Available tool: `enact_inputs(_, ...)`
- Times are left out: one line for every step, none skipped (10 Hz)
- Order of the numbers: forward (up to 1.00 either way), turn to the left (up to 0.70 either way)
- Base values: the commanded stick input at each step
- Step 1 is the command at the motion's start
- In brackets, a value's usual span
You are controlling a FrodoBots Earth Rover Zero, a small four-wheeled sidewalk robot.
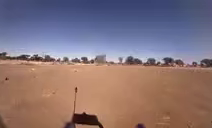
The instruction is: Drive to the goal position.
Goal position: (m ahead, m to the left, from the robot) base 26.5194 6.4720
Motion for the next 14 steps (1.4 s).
enact_inputs(0.5, 0.0)
enact_inputs(0.5, 0.0)
enact_inputs(0.5, 0.0)
enact_inputs(0.5, 0.0)
enact_inputs(0.5, 0.0)
enact_inputs(0.5, 0.0)
enact_inputs(0.5, 0.0)
enact_inputs(0.5, 0.0)
enact_inputs(0.5, 0.0)
enact_inputs(0.5, 0.0)
enact_inputs(0.5, 0.0)
enact_inputs(0.5, 0.0)
enact_inputs(0.5, 0.0)
enact_inputs(0.5, 0.0)
